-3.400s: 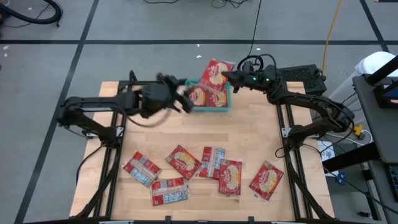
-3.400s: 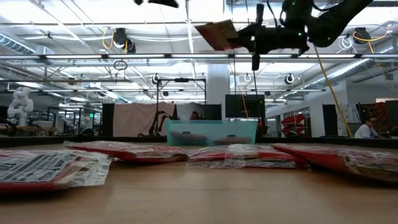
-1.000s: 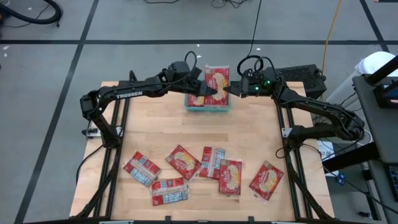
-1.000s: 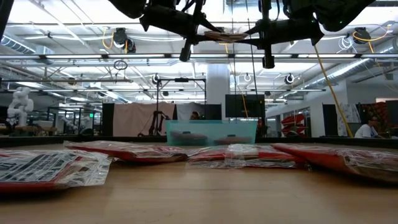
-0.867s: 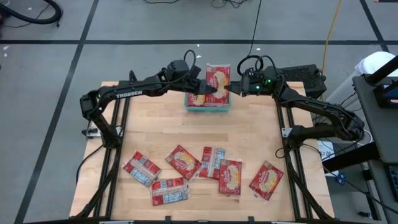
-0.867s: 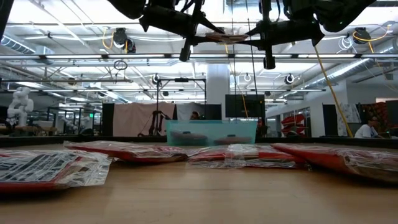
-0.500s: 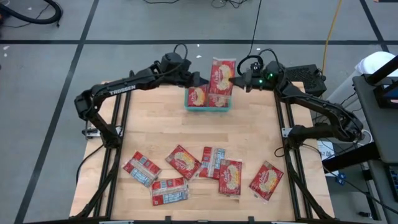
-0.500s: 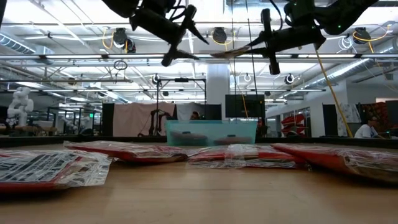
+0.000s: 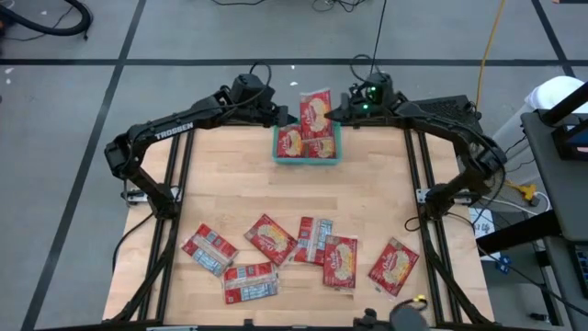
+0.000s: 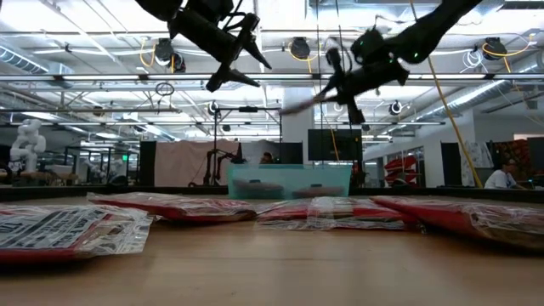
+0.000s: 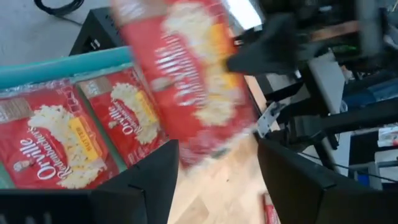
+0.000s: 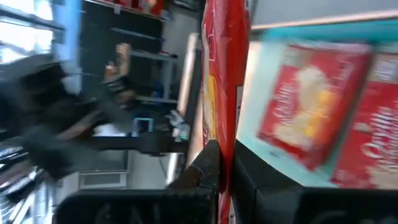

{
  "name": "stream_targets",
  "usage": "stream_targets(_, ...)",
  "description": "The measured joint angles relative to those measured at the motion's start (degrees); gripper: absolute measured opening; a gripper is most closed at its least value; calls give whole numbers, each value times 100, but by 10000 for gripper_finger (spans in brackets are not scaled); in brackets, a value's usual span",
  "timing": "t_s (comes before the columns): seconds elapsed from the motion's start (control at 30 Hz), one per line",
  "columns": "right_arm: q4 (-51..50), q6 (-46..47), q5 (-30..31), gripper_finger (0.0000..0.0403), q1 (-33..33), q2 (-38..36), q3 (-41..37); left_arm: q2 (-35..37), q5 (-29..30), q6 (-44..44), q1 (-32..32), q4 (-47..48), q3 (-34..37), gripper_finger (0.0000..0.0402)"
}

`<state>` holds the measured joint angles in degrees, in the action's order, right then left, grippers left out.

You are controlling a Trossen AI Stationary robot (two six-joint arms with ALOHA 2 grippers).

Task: Sort popcorn bags into baskets
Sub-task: Put the red popcorn bag into the blue bin

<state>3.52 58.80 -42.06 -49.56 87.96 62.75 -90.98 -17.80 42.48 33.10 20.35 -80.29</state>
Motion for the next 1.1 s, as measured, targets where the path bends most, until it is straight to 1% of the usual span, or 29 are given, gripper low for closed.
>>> stream_targets(0.17,-261,-405,23,6,-74,446,0,4,-8,-69,-44,244,0,204)
stream_targets(0.3,-503,-593,319,7,-188,700,-3,4,-13,-182,-89,457,0,198)
stream_targets(0.4,-737,-741,362,7,-273,806,-3,4,-12,-247,-103,550,0,199)
stream_targets(0.57,-999,-974,629,8,-297,839,-3,4,-12,-337,-92,581,0,202)
stream_targets(0.7,-1166,-1007,813,8,-250,835,-3,3,27,-414,-83,578,0,197)
stream_targets(0.93,-1281,-959,913,8,42,835,-3,2,34,-498,-83,576,0,191)
stream_targets(1.1,-1392,-979,1237,8,134,835,-3,2,38,-501,-83,576,0,191)
